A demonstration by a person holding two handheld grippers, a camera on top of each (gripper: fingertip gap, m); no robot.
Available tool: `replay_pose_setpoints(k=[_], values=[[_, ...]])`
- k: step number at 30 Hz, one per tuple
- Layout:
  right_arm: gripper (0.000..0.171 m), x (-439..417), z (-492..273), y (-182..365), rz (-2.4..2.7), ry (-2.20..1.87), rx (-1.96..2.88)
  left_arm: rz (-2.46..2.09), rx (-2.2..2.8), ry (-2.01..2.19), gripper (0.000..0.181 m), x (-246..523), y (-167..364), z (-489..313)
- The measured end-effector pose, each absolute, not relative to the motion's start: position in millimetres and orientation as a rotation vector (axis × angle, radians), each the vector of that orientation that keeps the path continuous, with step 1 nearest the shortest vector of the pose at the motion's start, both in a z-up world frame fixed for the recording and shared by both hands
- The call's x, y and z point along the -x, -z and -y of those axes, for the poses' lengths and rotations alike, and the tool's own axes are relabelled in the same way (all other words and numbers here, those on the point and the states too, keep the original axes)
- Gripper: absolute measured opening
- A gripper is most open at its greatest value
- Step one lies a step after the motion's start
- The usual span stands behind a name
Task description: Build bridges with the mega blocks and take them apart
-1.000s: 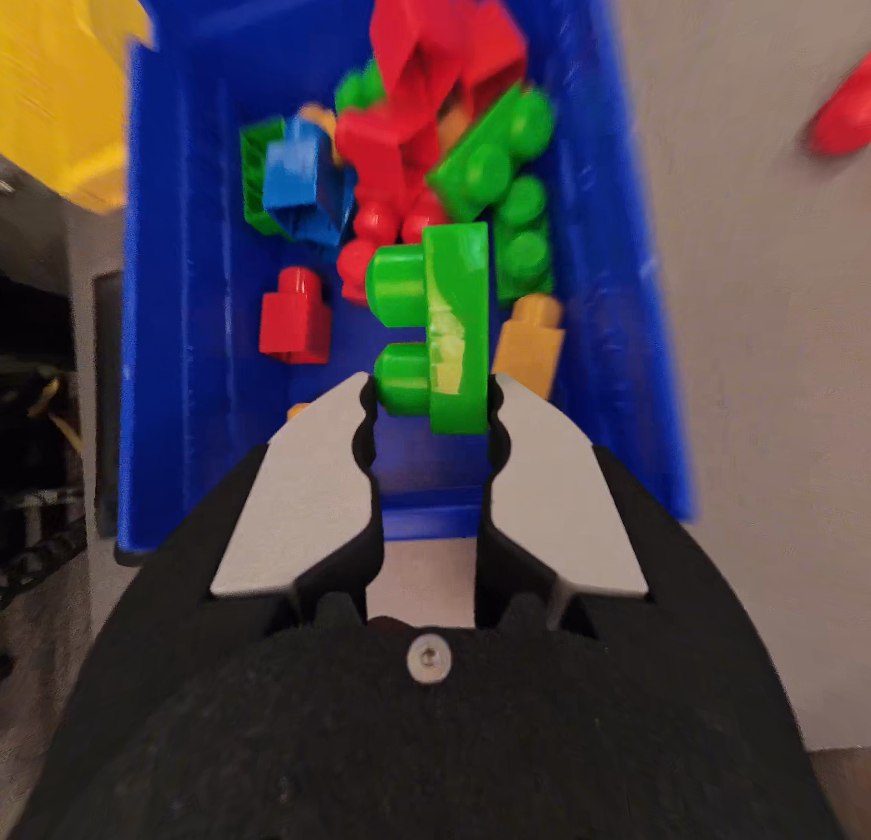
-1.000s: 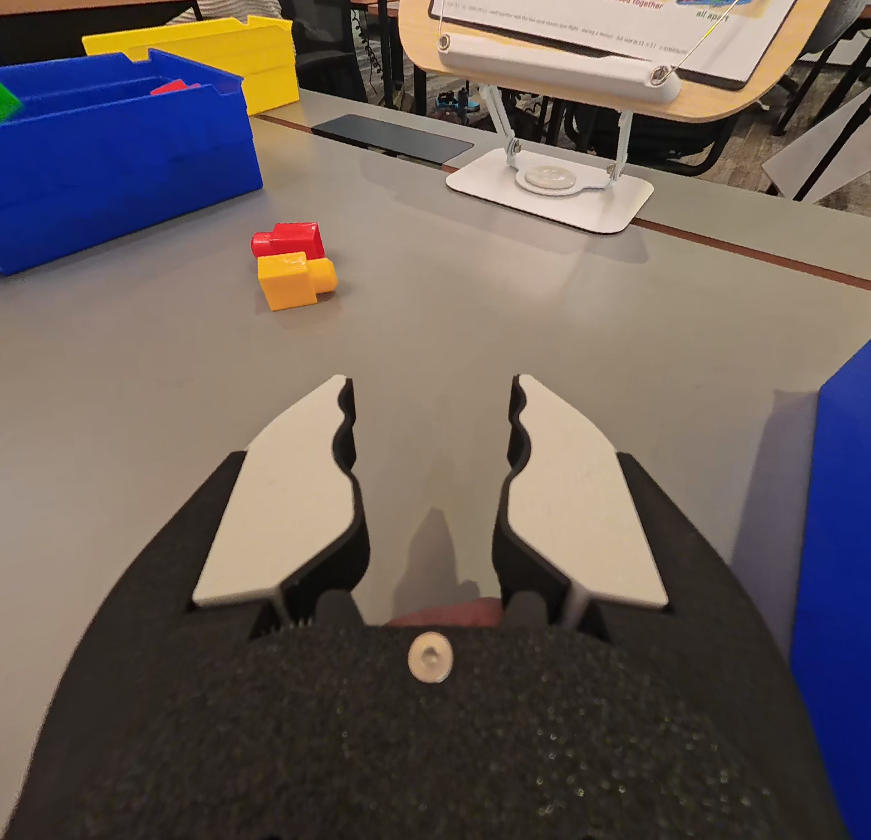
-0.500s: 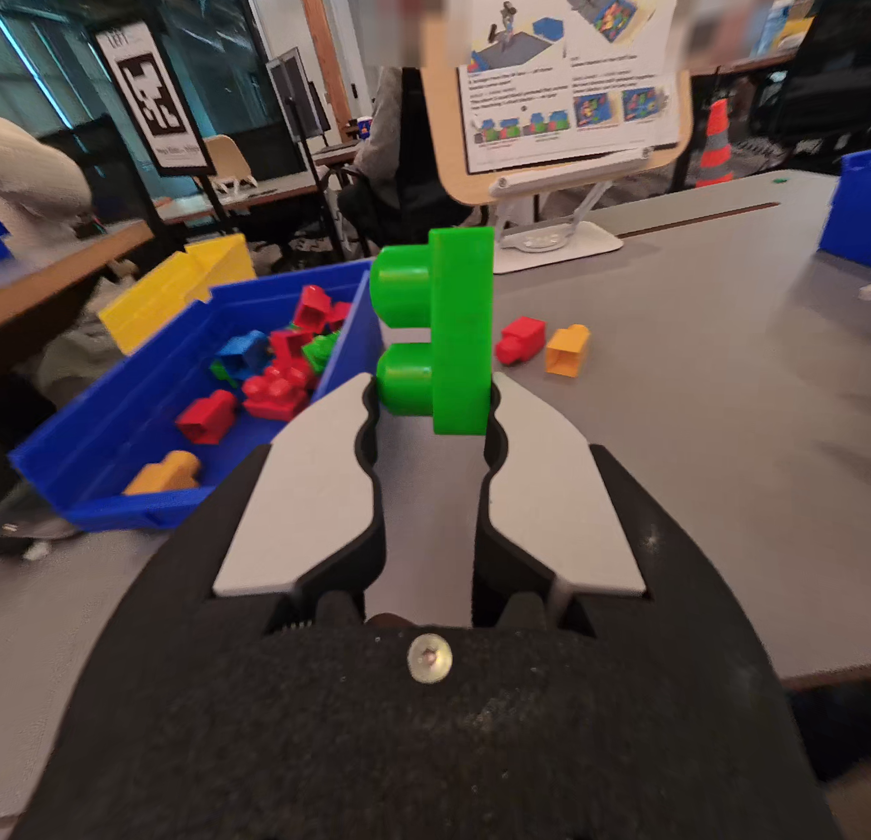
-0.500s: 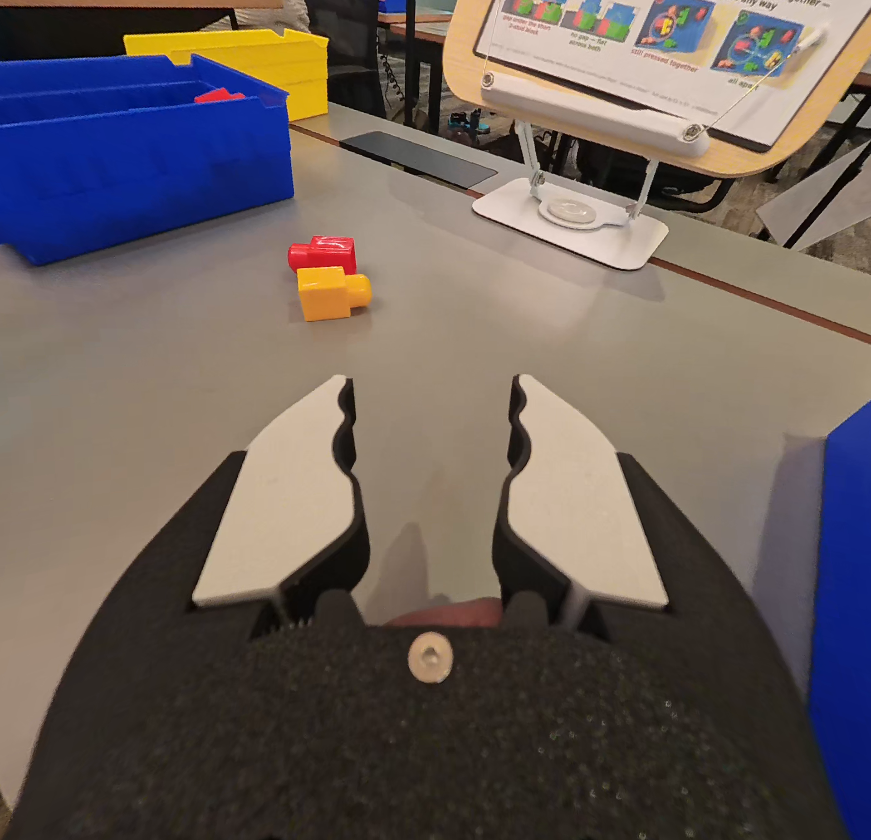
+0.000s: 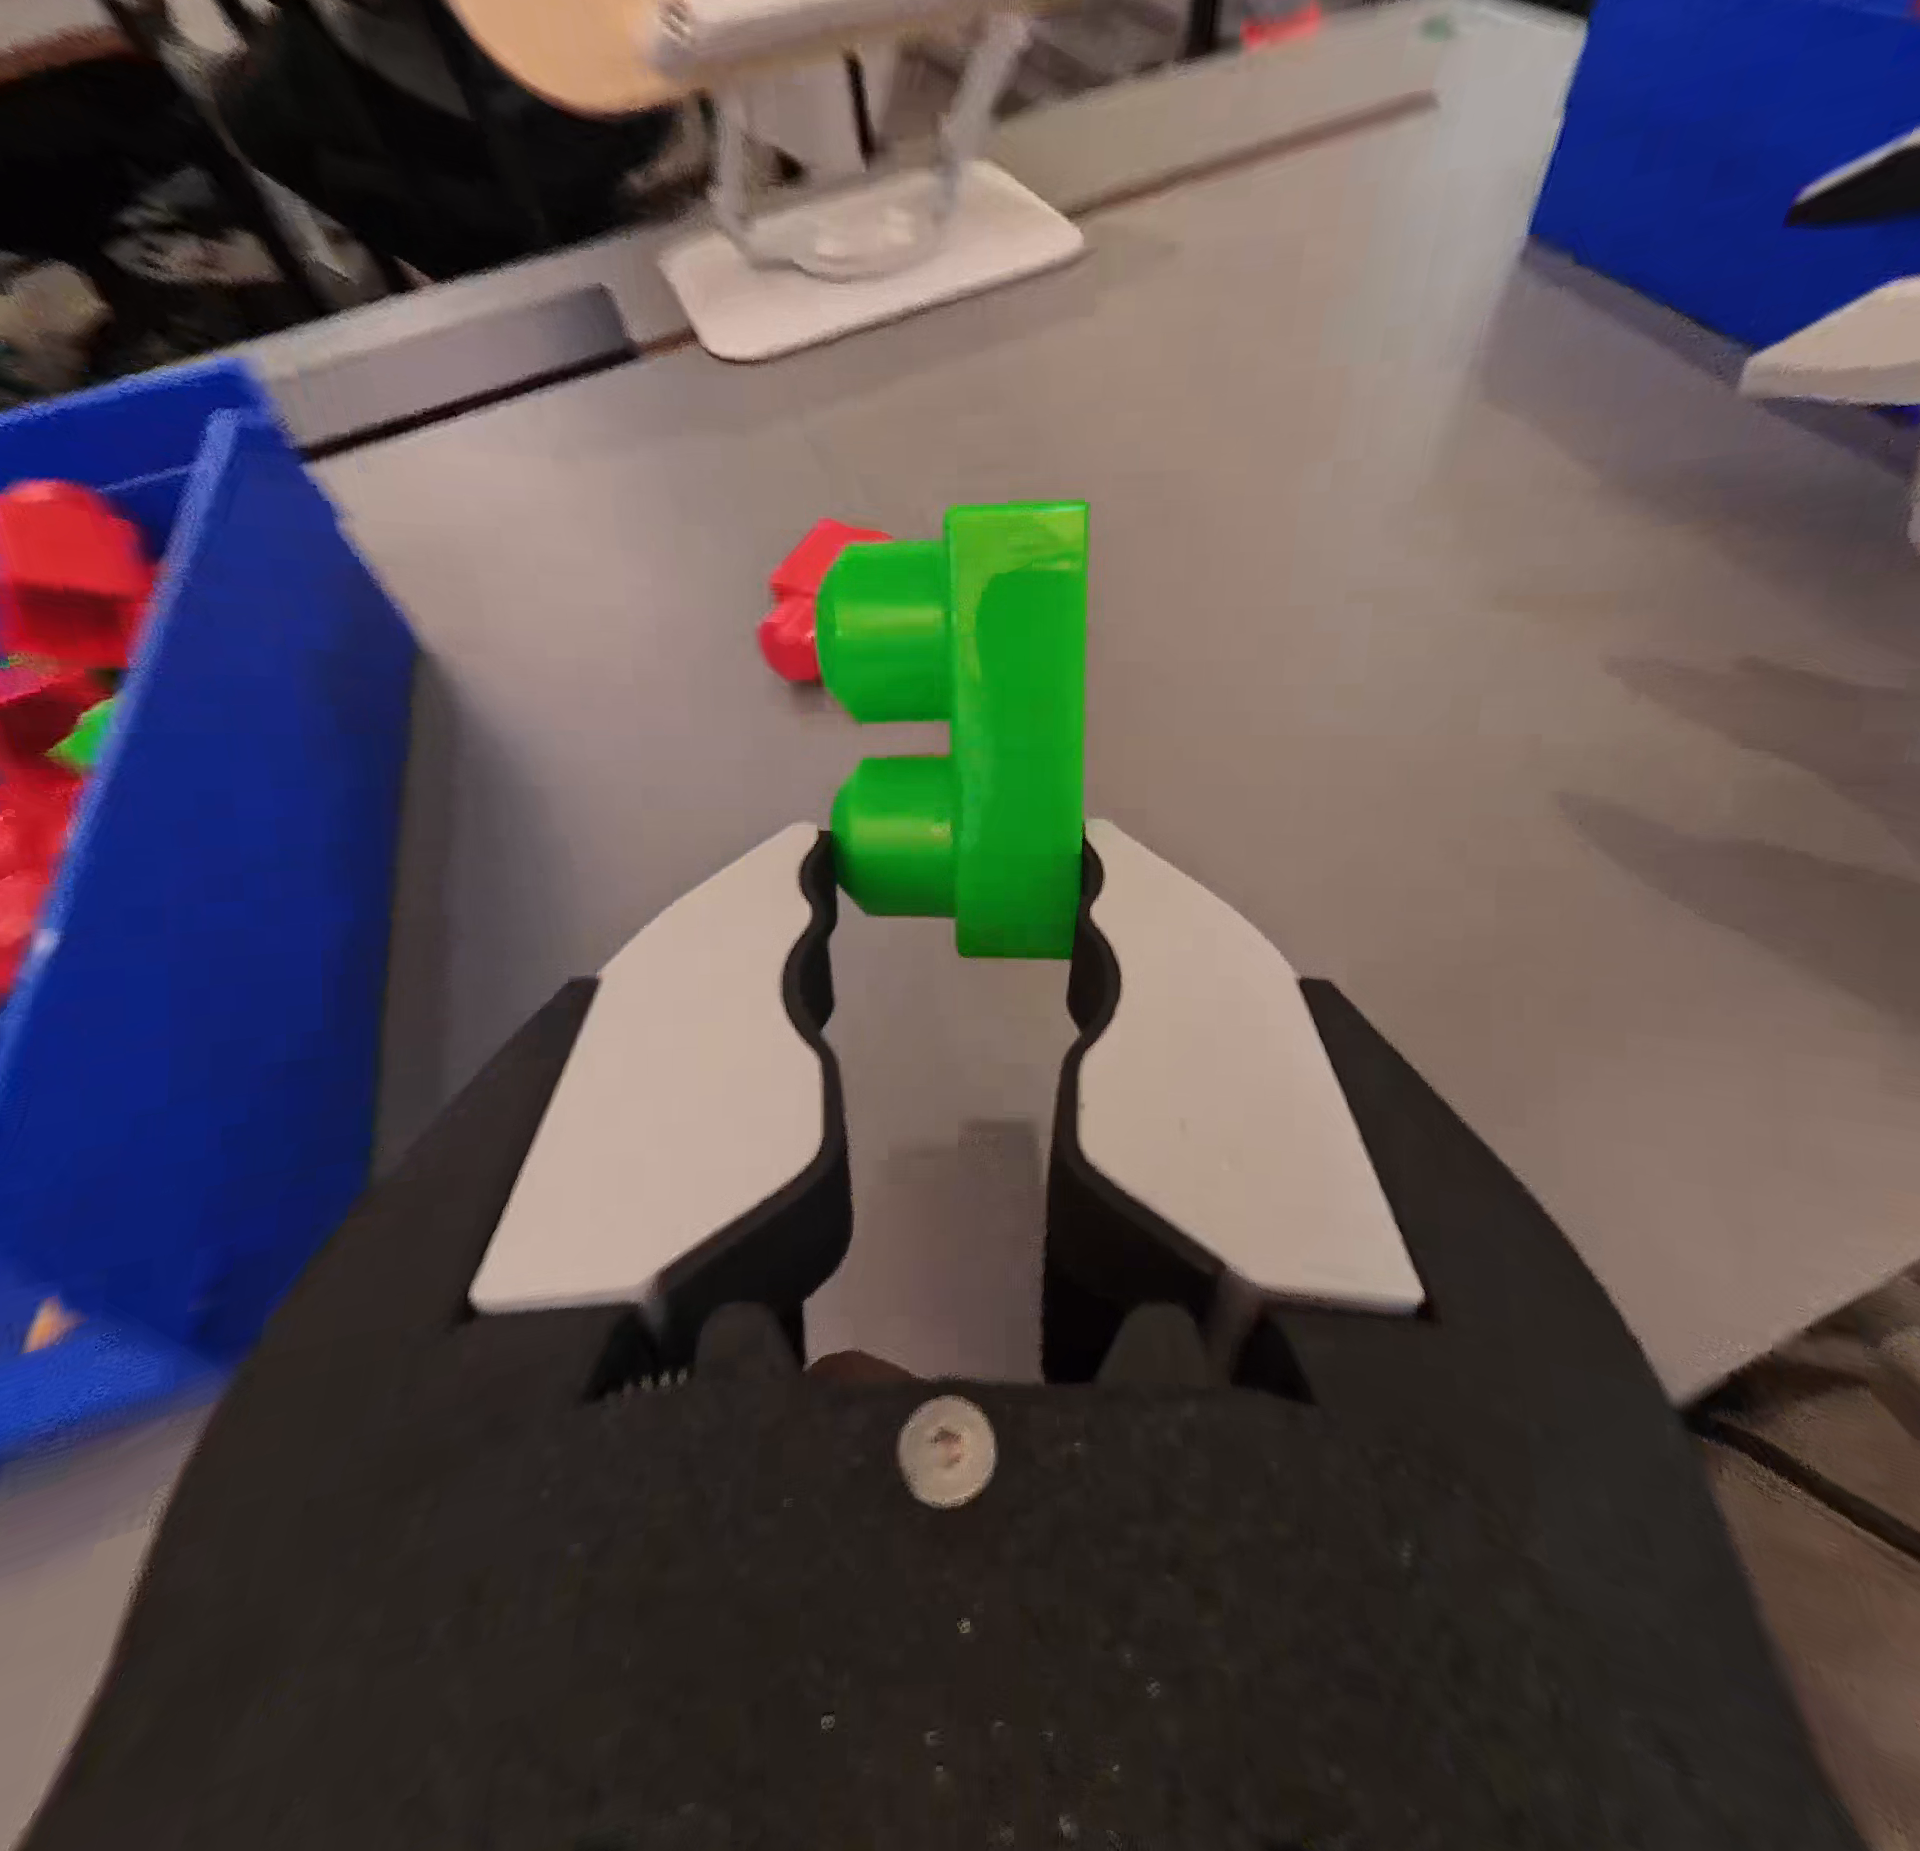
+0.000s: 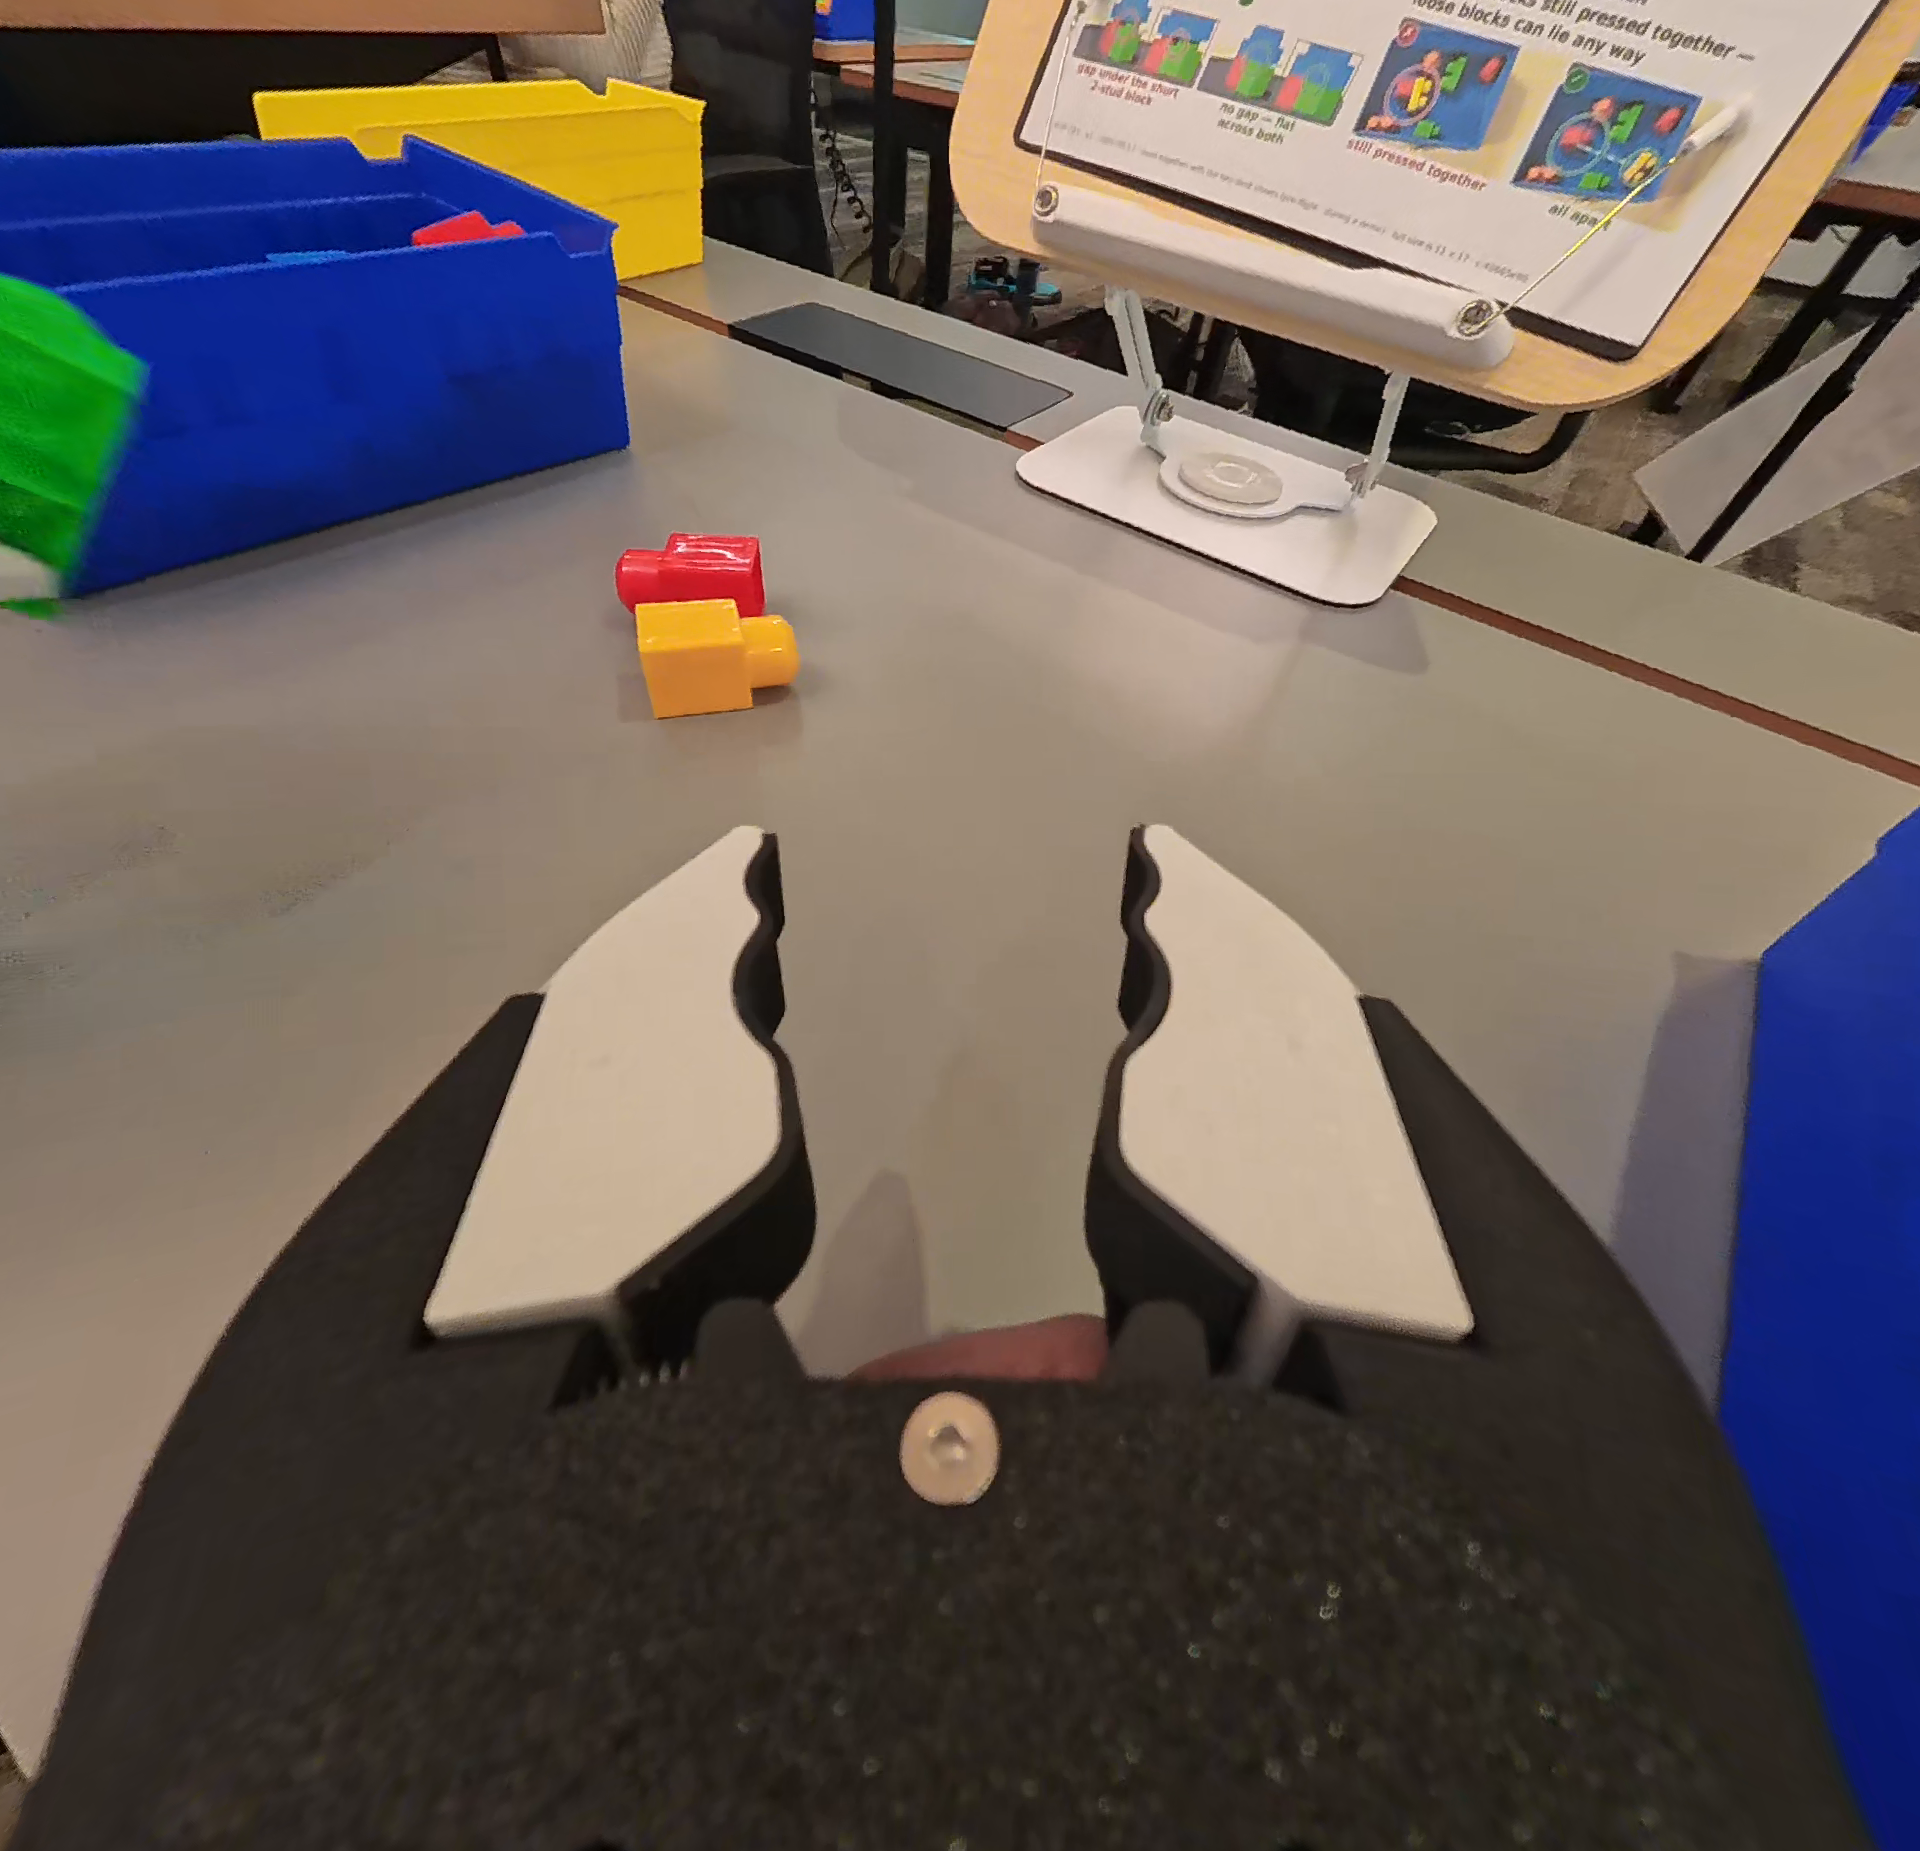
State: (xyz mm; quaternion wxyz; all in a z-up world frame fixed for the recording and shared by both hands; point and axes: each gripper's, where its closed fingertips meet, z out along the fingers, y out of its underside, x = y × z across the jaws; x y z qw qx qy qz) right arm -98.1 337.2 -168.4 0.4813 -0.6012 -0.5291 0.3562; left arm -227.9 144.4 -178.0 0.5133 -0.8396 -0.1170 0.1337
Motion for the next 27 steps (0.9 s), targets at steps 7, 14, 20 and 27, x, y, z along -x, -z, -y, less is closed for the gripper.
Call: replay_pose_setpoints(k=[7,14,20,27], values=[[0.063,96.3,-341.2,170.2,1.29,-0.879,1.482,0.1,2.315,-0.177,0.042,232.8,201.2,-248.2],[0.063,97.7,-341.1,176.4,1.304,-0.888,1.498,-0.124,2.647,-0.015,0.042,222.9,244.7,-308.2],[0.063,97.7,-342.2,180.5,1.313,-0.884,1.51,-0.128,2.738,-0.031,0.042,229.1,271.8,-329.6],[0.063,97.3,-344.1,182.1,1.31,-0.884,1.517,-0.091,2.739,-0.034,0.042,228.6,271.5,-331.3]])
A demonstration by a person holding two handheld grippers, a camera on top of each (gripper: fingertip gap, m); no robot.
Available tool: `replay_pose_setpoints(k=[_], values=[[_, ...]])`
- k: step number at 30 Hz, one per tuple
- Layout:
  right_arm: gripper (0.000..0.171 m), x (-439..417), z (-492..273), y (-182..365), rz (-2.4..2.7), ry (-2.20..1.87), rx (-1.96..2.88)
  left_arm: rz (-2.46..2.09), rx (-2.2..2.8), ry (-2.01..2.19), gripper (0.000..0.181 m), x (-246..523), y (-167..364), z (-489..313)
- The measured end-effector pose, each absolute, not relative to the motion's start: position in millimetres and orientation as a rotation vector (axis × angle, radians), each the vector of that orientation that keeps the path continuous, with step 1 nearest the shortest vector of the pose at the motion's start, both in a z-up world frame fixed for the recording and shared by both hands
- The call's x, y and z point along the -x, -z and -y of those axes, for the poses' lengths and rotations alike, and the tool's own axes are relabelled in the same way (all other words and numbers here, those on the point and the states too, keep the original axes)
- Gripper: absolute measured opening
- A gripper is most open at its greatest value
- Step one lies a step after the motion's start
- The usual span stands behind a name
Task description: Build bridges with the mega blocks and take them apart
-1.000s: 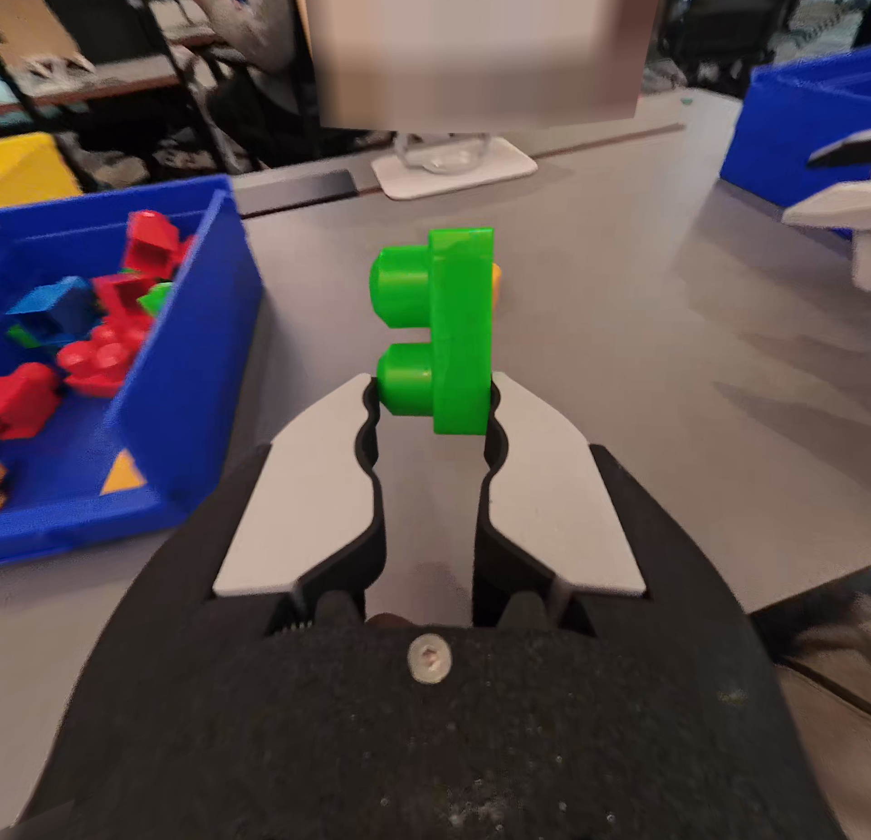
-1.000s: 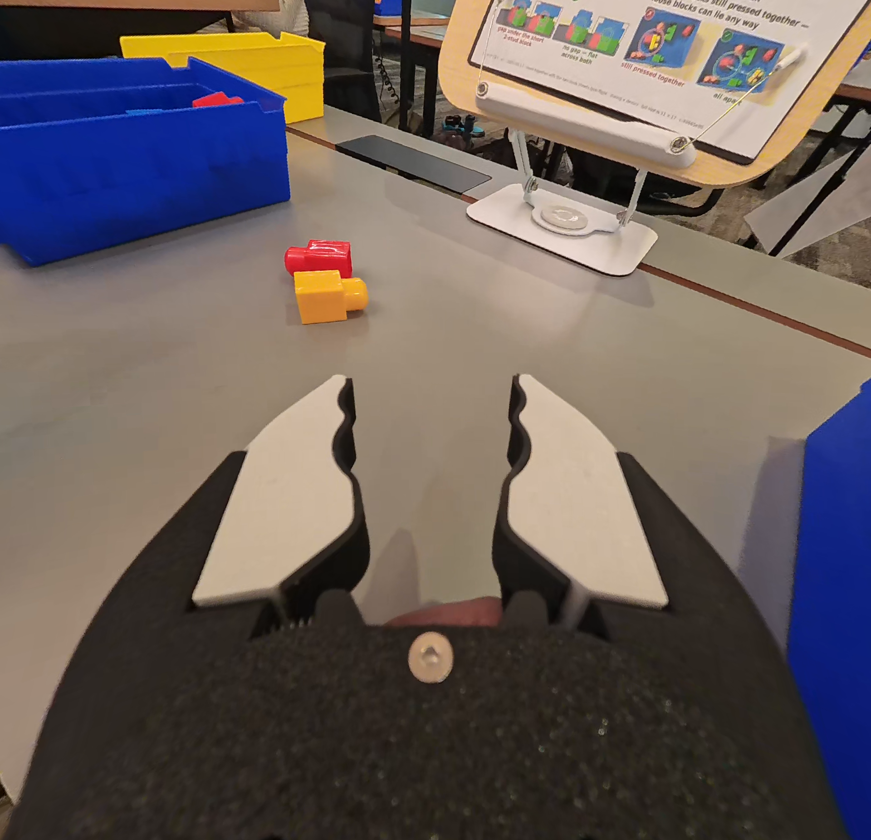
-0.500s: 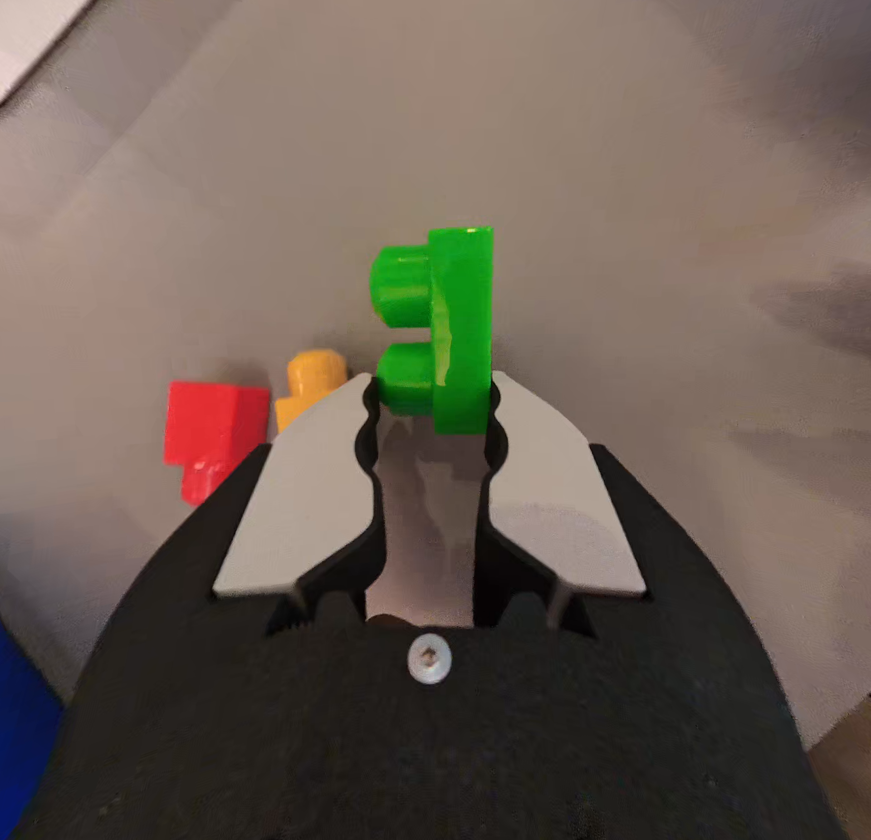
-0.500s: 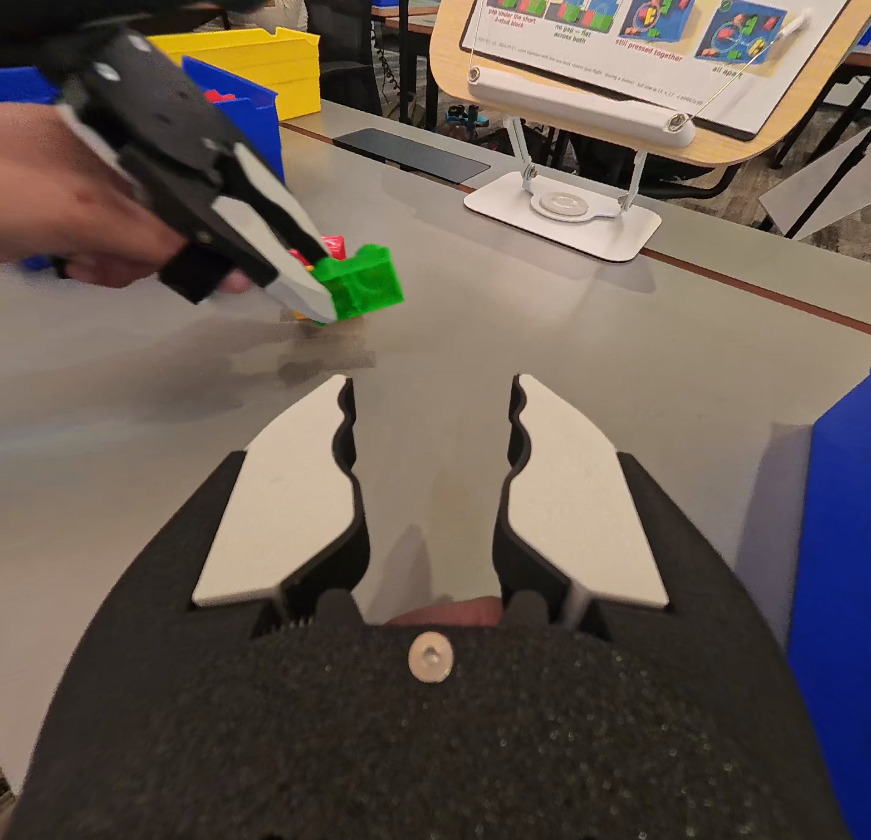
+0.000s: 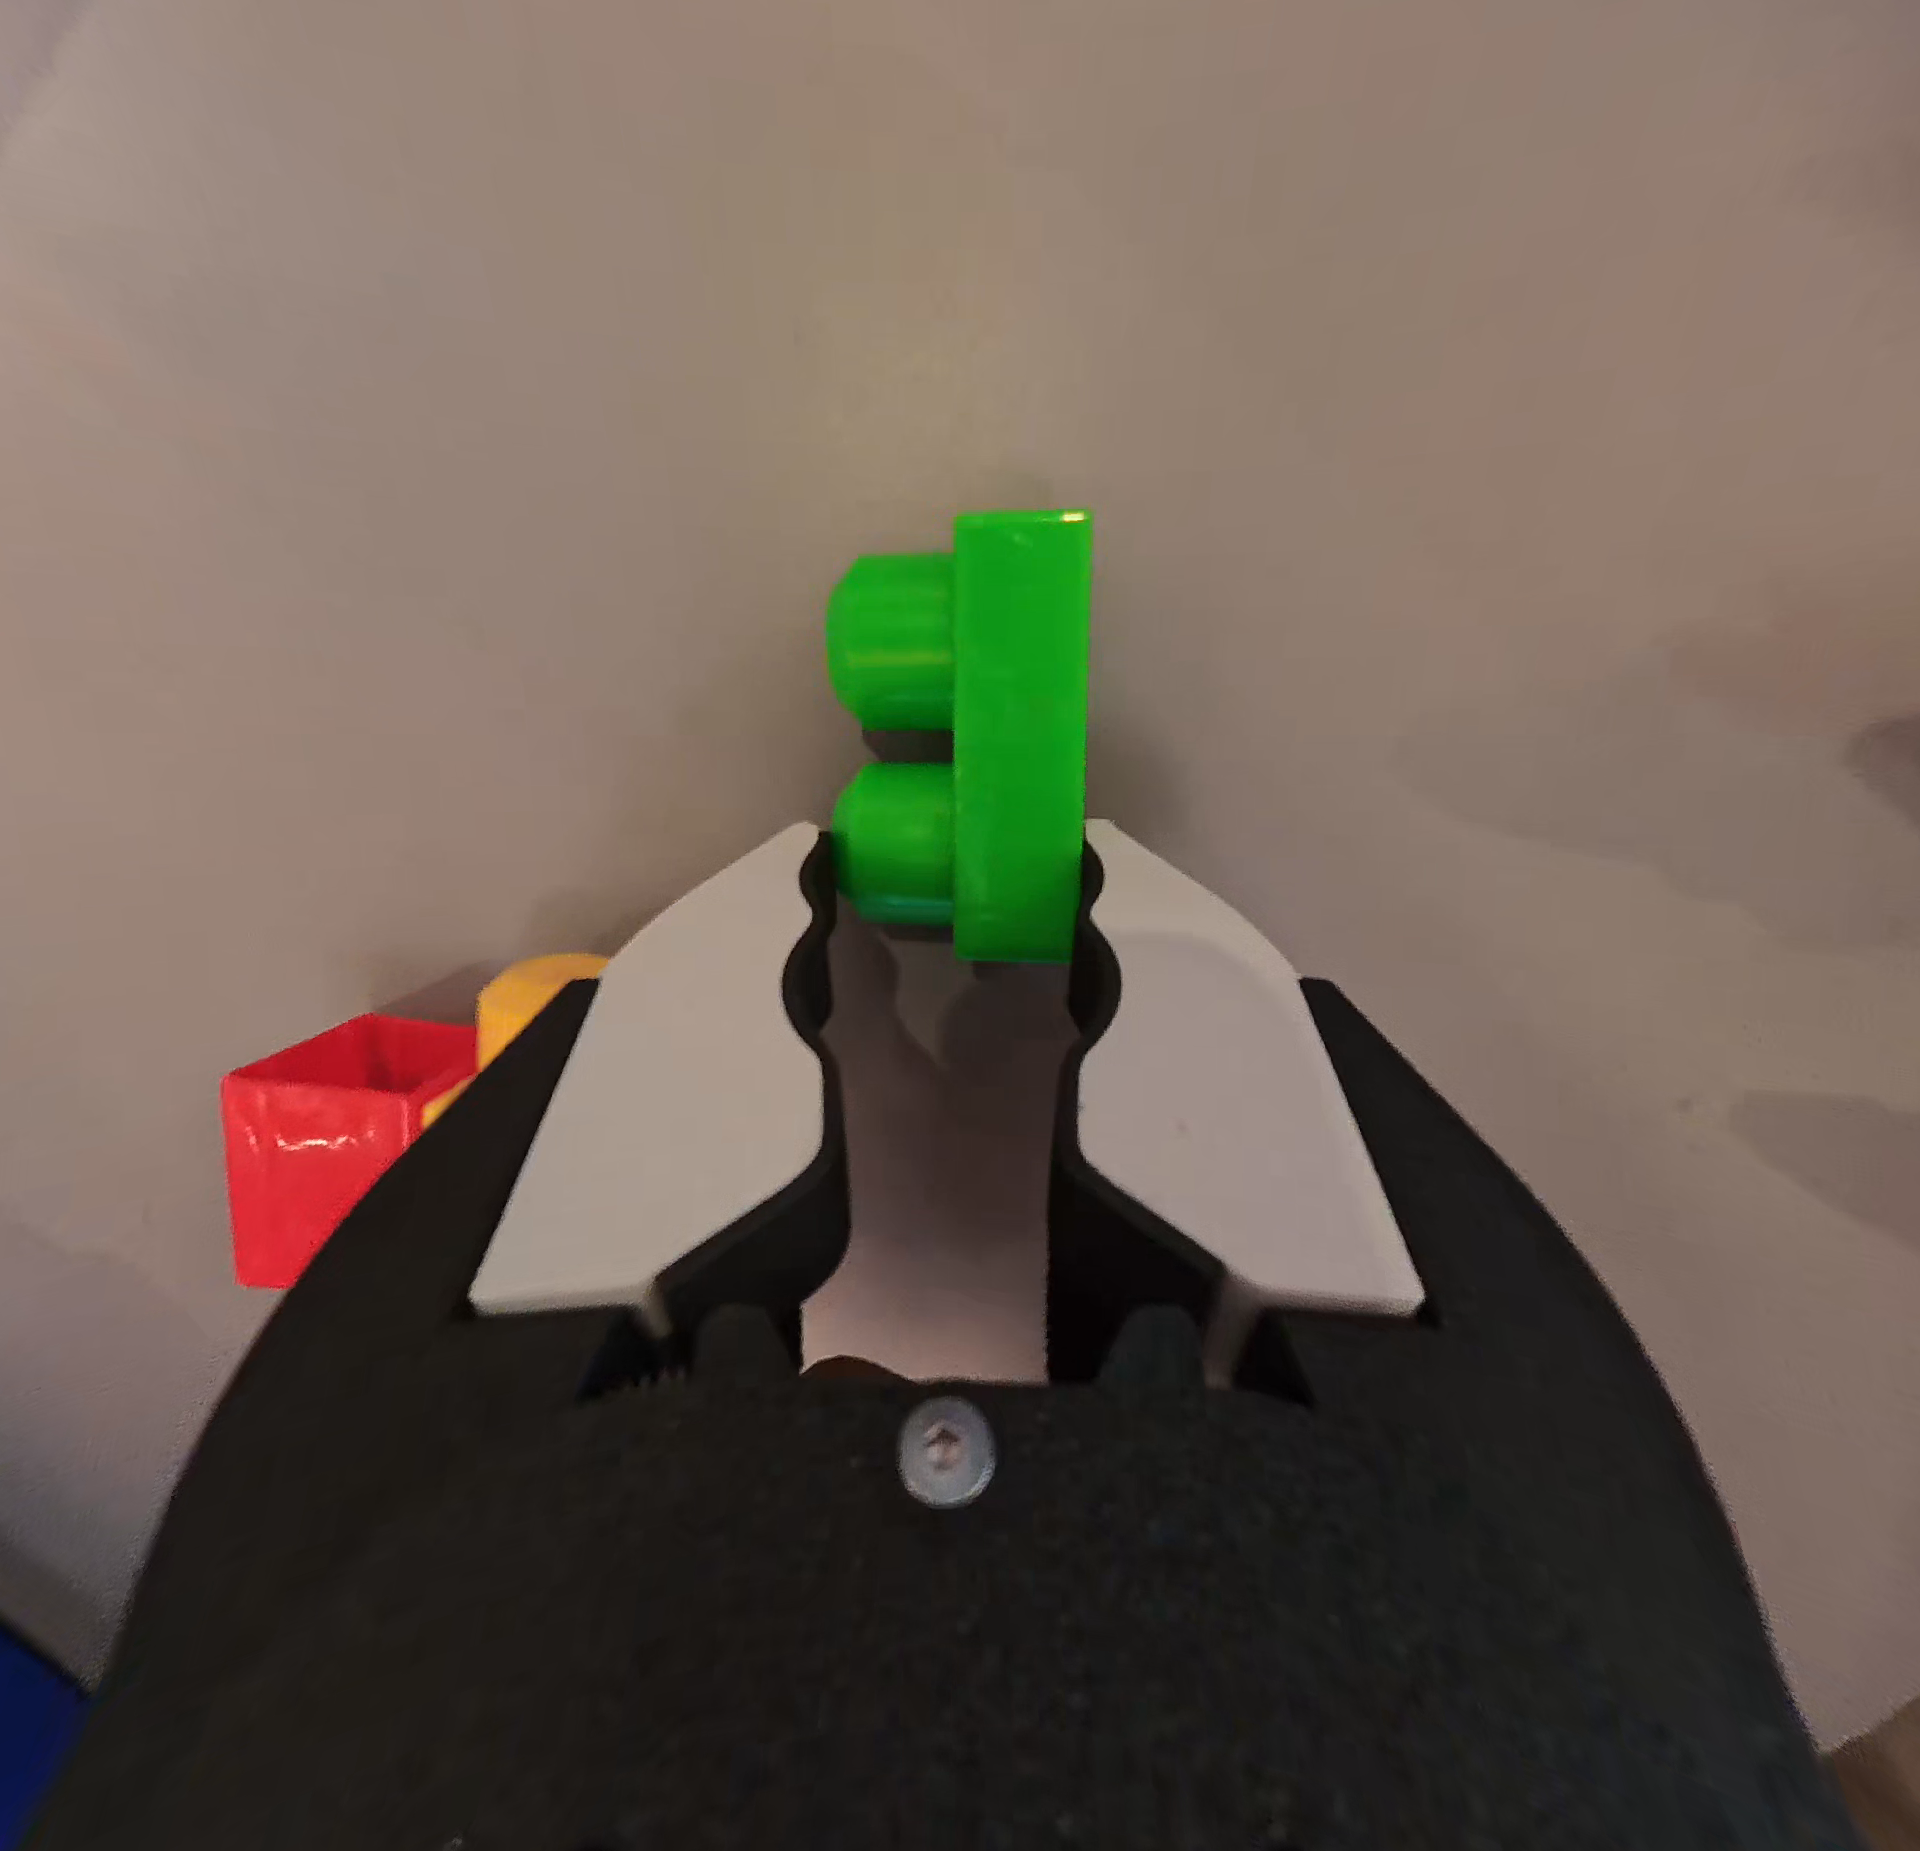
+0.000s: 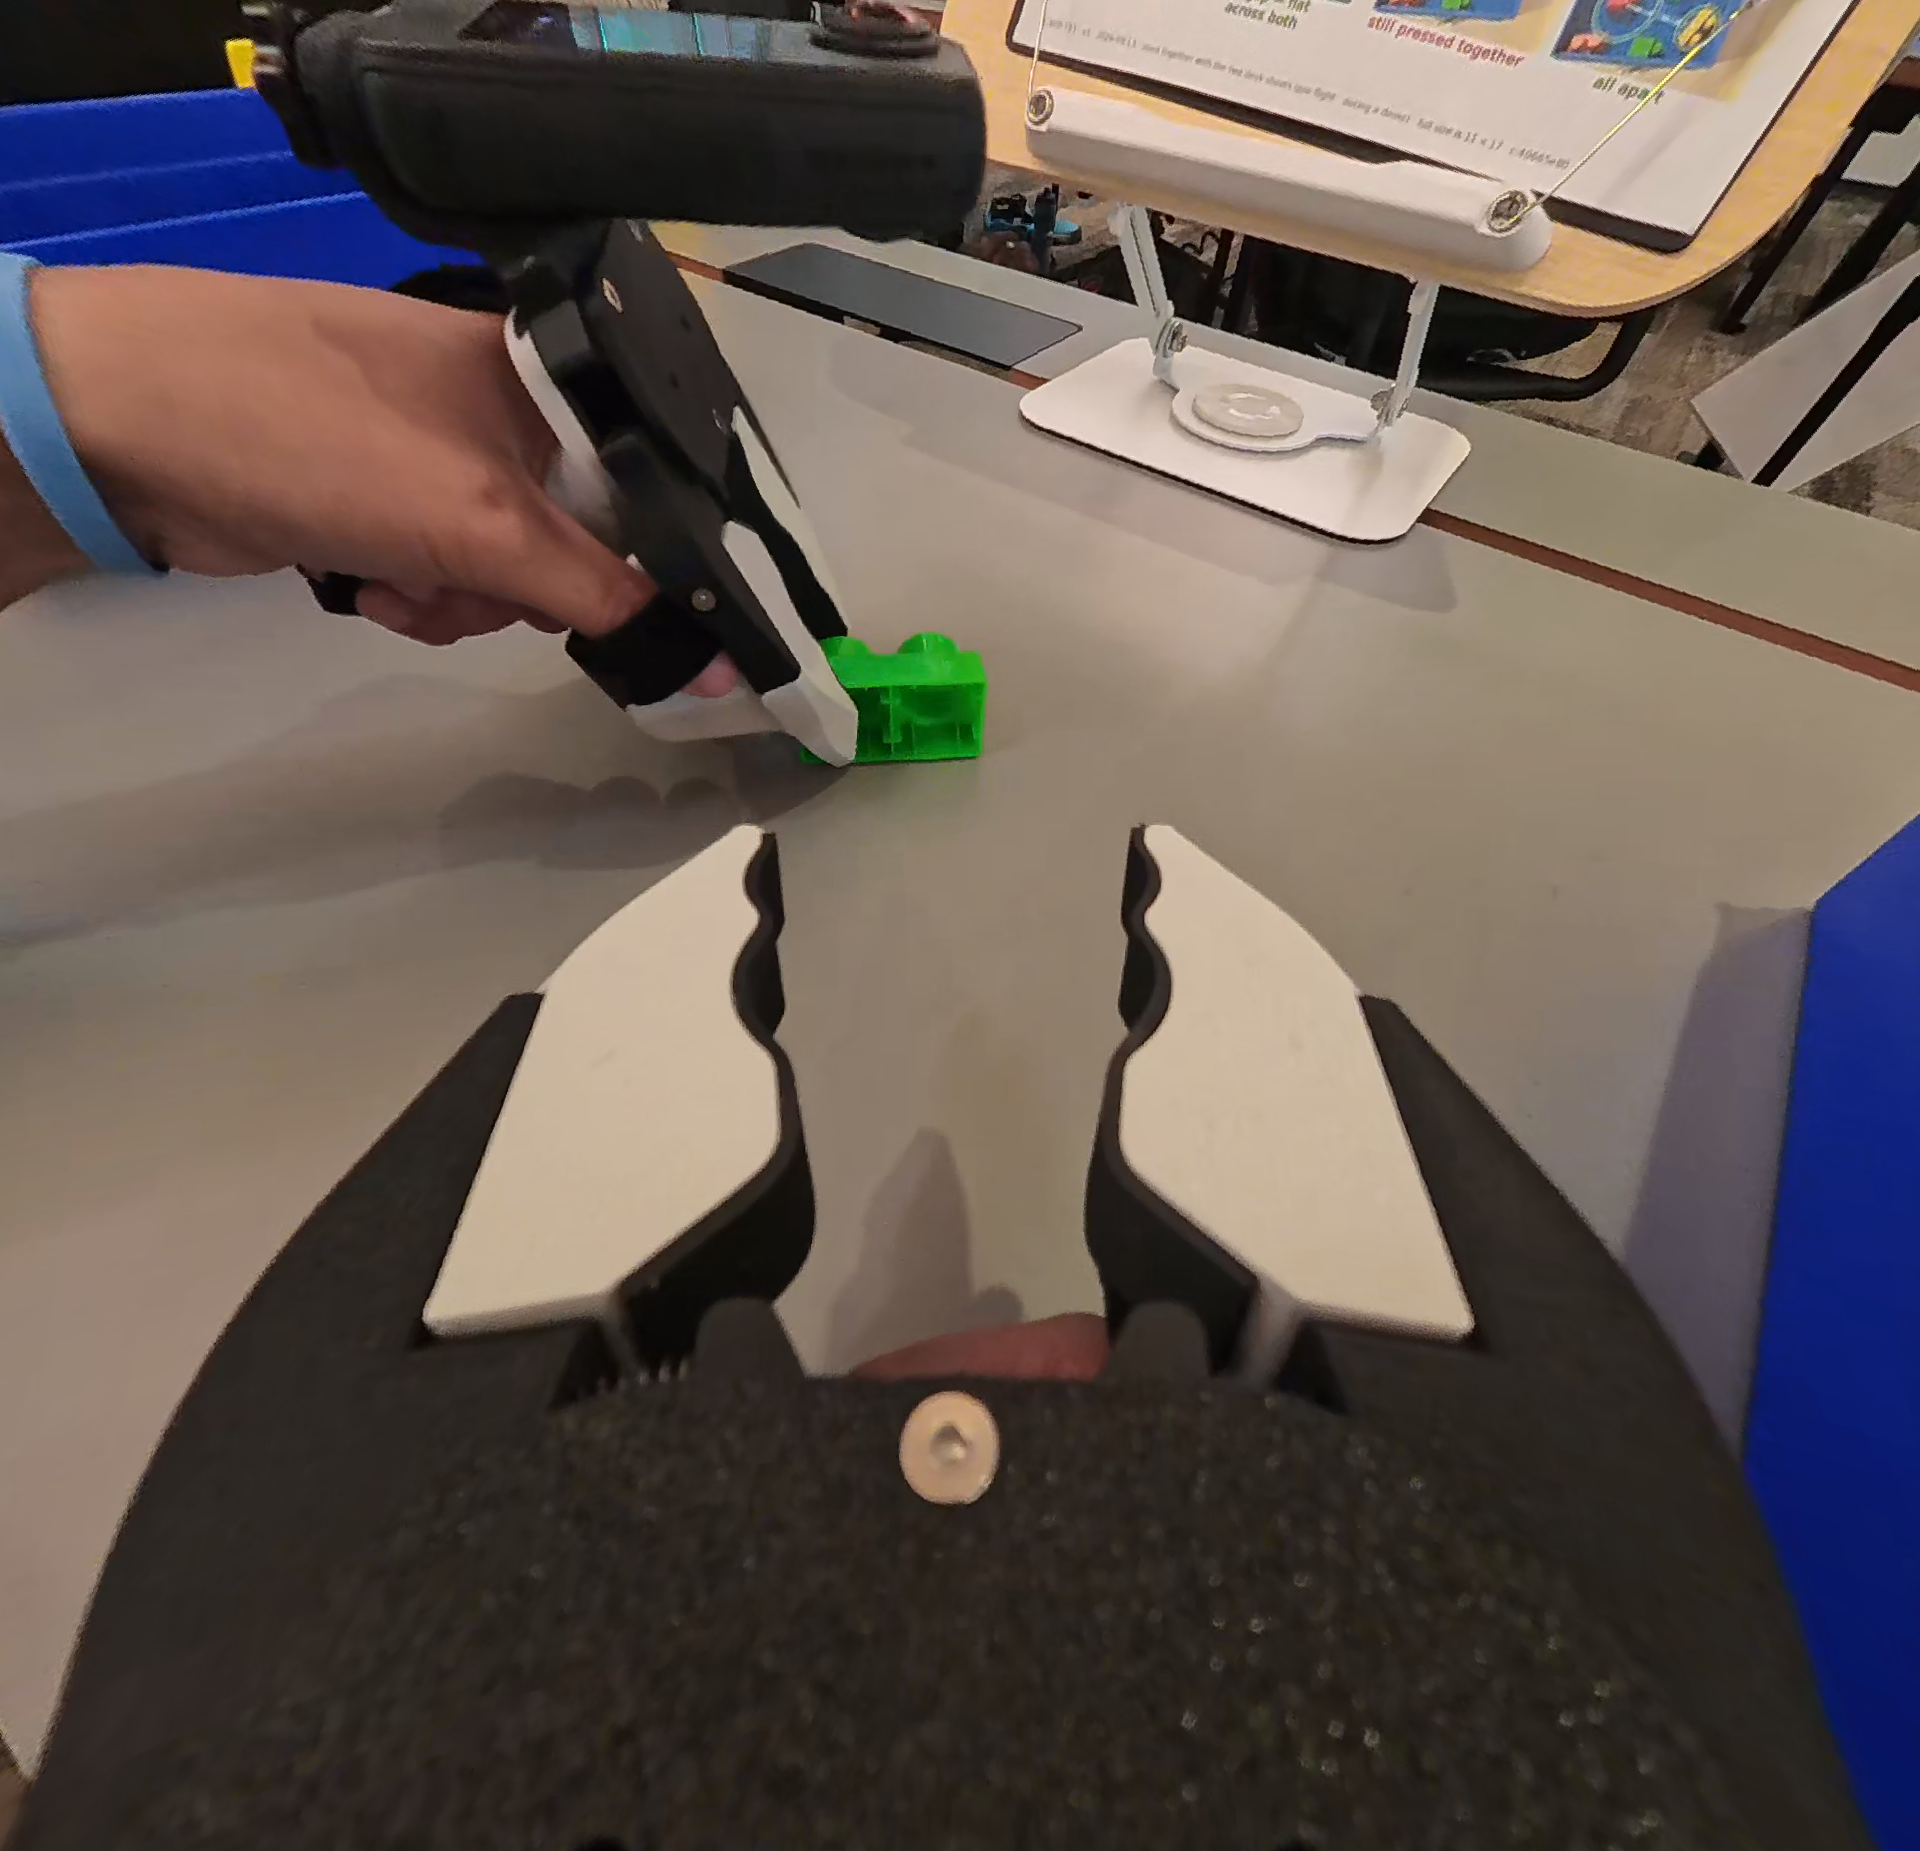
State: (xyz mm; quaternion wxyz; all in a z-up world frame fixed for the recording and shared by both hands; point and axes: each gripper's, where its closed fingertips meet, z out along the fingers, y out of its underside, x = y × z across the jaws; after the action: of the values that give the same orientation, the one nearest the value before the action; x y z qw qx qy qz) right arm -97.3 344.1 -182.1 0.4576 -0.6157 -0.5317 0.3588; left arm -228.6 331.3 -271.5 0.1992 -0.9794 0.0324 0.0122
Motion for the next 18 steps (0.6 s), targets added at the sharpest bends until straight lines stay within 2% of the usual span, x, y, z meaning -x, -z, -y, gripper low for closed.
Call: replay_pose_setpoints(k=[5,9,14,18], values=[[0.063,97.3,-342.9,181.7,1.314,-0.882,1.514,-0.041,2.659,0.014,0.055,222.9,258.4,-321.3],[0.063,95.9,-344.3,178.3,1.303,-0.882,1.508,-0.014,2.441,-0.011,0.066,221.4,208.5,-293.0],[0.063,94.9,-347.3,176.1,1.279,-0.884,1.498,0.083,1.995,-0.148,0.071,233.6,130.3,-225.4],[0.063,97.2,-348.1,177.2,1.26,-0.895,1.485,0.196,1.759,-0.202,0.073,231.0,114.1,-172.2]])
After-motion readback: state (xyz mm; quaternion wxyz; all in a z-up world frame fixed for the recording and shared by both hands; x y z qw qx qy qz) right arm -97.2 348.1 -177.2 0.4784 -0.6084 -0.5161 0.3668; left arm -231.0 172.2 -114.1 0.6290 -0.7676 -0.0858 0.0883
